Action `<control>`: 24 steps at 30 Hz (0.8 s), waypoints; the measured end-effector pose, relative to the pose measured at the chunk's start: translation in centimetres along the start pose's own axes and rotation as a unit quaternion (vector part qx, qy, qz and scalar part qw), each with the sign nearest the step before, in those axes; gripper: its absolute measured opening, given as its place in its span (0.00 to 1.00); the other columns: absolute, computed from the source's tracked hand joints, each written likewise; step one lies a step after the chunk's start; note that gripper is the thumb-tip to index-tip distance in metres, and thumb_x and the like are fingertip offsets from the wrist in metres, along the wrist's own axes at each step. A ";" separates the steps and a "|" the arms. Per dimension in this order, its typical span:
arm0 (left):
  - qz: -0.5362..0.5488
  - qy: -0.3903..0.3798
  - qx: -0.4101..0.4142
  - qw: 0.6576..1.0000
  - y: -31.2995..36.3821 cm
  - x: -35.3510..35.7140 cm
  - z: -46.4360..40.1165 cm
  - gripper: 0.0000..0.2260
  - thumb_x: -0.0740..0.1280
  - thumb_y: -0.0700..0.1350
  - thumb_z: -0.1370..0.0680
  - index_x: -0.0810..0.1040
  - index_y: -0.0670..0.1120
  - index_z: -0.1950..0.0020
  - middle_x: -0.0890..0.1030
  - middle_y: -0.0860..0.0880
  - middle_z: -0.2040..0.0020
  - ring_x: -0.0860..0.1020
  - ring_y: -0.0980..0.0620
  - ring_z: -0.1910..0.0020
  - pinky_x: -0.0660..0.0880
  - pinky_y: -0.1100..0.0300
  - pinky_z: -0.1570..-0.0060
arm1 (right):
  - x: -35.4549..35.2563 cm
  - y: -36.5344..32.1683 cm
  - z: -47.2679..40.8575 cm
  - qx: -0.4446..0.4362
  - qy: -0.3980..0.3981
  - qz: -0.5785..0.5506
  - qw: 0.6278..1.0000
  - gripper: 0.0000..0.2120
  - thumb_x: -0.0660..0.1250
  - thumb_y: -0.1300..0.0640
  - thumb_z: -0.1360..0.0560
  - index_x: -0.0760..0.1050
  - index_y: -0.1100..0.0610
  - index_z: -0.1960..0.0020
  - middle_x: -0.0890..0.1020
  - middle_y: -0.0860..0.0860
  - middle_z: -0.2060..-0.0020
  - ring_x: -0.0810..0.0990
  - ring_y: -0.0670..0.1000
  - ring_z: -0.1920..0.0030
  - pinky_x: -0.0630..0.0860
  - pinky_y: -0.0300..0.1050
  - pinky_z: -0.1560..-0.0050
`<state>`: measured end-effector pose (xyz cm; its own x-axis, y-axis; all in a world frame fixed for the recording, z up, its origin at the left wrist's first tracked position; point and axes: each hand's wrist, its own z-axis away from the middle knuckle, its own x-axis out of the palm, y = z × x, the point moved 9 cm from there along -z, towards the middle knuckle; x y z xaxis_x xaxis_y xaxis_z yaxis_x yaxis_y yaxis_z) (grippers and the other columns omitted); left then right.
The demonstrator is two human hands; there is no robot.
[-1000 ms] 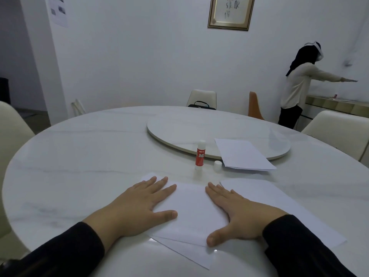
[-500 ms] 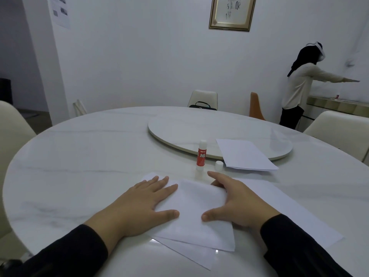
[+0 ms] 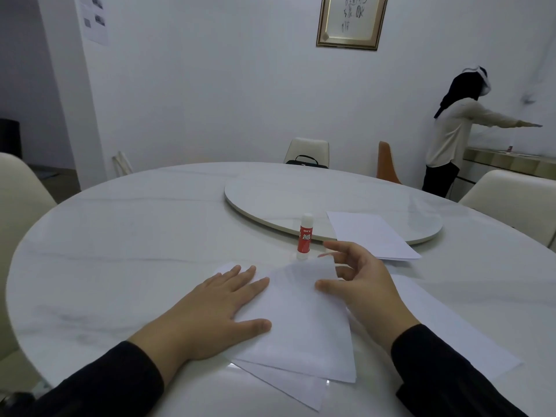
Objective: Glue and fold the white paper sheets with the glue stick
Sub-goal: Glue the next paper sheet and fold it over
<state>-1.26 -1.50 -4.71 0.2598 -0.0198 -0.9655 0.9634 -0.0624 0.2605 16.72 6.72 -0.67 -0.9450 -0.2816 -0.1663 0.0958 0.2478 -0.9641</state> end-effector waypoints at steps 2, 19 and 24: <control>0.001 0.001 0.000 1.000 -0.1 0.0 0.0 0.41 0.42 0.76 0.40 0.44 0.67 0.26 0.41 0.64 0.24 0.38 0.66 0.28 0.40 0.63 0.28 | -0.3 0.7 -0.1 0.029 0.005 -0.006 1.000 0.22 0.73 0.74 0.35 0.78 0.55 0.46 0.85 0.54 0.54 0.85 0.55 0.55 0.82 0.49 0.53; 0.151 0.073 -0.028 0.985 -1.5 -1.1 -0.4 0.36 0.47 0.72 0.32 0.54 0.62 0.26 0.54 0.65 0.25 0.50 0.63 0.25 0.47 0.65 0.29 | -0.1 2.2 0.2 0.114 -0.045 0.046 0.991 0.07 0.67 0.64 0.25 0.81 0.60 0.48 0.87 0.56 0.58 0.86 0.56 0.59 0.82 0.48 0.60; 0.299 0.174 -0.088 0.934 -4.2 -2.1 -0.1 0.21 0.53 0.58 0.20 0.65 0.56 0.28 0.65 0.64 0.31 0.63 0.64 0.32 0.56 0.64 0.30 | -4.3 -0.3 0.6 0.082 0.013 0.015 0.996 0.08 0.67 0.68 0.26 0.80 0.67 0.48 0.87 0.59 0.60 0.85 0.57 0.62 0.82 0.51 0.57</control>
<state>-5.86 -1.14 -3.81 0.7304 0.3293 -0.5985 0.6277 0.0221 0.7782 20.93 7.27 0.16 -0.9489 -0.2510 -0.1912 0.1711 0.0997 -0.9802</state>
